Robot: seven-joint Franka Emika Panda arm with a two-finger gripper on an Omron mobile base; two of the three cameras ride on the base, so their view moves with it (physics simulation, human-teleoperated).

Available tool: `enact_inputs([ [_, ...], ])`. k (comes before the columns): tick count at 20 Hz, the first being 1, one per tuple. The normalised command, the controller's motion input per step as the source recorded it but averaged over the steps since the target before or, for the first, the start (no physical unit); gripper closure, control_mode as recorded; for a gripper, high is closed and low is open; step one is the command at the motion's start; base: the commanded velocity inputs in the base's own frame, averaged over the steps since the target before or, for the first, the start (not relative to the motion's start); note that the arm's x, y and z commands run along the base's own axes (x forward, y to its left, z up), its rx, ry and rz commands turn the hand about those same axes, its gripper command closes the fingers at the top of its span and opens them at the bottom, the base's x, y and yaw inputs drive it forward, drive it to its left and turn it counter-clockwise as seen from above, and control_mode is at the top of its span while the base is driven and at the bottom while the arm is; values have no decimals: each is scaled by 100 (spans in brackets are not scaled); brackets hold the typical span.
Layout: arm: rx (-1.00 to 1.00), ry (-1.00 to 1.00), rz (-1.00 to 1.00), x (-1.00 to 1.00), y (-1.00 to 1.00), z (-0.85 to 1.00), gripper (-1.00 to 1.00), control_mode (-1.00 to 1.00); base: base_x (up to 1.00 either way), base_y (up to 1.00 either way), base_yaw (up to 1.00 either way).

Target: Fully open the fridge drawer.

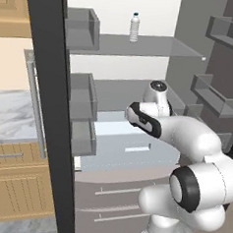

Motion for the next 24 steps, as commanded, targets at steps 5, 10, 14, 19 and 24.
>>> enact_inputs([
  [5,0,0,0,23,0,-20,-100,-100,0,0,0],
  [10,0,0,-1,27,0,-17,-100,-100,0,0,0],
  [14,0,0,-3,13,0,-20,-100,-100,0,0,0],
  [19,1,0,-4,1,0,-24,-100,-100,0,0,0],
  [24,2,0,-6,0,-4,-25,-100,-100,0,0,0],
])
